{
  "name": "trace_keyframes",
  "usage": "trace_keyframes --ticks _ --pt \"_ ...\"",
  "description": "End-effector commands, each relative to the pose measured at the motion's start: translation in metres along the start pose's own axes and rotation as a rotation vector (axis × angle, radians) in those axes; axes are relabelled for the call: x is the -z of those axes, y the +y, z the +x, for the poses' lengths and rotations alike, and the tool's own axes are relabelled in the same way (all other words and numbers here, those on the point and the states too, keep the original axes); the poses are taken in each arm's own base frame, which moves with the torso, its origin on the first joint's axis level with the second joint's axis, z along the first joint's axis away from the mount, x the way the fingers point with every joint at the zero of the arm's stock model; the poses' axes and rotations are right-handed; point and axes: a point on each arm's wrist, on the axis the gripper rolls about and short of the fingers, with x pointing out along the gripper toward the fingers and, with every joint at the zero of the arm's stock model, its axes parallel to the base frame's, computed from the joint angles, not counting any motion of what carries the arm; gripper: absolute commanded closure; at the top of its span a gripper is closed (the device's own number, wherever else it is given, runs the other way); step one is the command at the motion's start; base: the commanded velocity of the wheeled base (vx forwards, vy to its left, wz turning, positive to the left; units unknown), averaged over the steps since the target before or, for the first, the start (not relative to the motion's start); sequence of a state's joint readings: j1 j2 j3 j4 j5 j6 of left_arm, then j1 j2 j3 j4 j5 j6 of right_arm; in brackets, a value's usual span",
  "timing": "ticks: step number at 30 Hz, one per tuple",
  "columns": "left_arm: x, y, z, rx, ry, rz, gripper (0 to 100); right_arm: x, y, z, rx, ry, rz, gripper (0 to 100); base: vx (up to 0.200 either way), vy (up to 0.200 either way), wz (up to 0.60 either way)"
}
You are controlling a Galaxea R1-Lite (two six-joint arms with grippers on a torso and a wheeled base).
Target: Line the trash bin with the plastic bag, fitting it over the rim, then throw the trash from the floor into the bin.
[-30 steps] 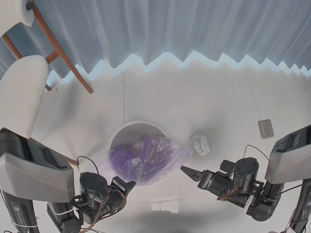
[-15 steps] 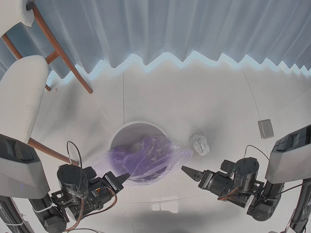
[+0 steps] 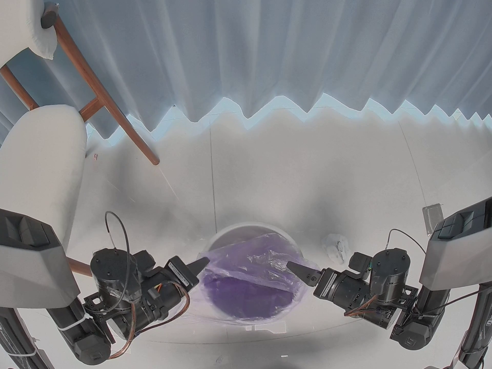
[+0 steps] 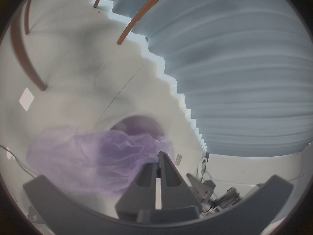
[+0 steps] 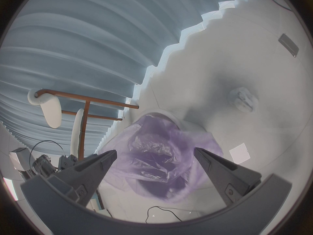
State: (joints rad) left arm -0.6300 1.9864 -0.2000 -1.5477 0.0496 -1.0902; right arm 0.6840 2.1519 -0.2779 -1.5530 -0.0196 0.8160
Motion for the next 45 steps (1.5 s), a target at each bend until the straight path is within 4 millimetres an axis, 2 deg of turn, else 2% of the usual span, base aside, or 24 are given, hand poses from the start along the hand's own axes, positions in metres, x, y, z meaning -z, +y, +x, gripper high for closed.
trace_keyframes --ticks 1,6,27,31,34,37,41,45 --pt "-0.001 -0.014 0.009 0.063 -0.028 -0.008 100 -0.003 0.003 -0.002 -0.018 -0.017 -0.006 0 0.000 0.000 0.00" --pt "0.000 -0.011 0.006 0.062 0.011 0.004 100 -0.001 0.002 -0.002 -0.015 -0.012 -0.006 0 0.000 0.000 0.00" --pt "0.000 -0.014 0.006 0.082 0.016 0.060 100 0.000 0.003 -0.005 -0.014 -0.006 -0.043 0 0.000 -0.200 0.00" --pt "-0.010 -0.027 0.004 0.129 -0.045 0.105 100 -0.010 0.020 -0.025 -0.069 -0.052 -0.124 0 0.000 -0.150 0.00" --pt "-0.017 -0.036 0.003 0.149 -0.111 0.118 100 0.000 0.034 -0.043 -0.127 -0.016 -0.195 0 0.000 0.000 0.00" --pt "-0.027 -0.049 -0.001 0.198 -0.164 0.127 100 0.008 0.038 -0.045 -0.134 0.003 -0.293 0 0.000 0.000 0.00" --pt "-0.038 -0.062 -0.015 0.263 -0.199 0.135 100 0.013 0.035 -0.036 -0.119 0.013 -0.402 0 0.000 0.000 0.00" --pt "-0.036 -0.061 -0.026 0.295 -0.137 0.187 100 0.038 0.029 -0.019 -0.117 0.098 -0.576 0 0.000 0.000 0.00"
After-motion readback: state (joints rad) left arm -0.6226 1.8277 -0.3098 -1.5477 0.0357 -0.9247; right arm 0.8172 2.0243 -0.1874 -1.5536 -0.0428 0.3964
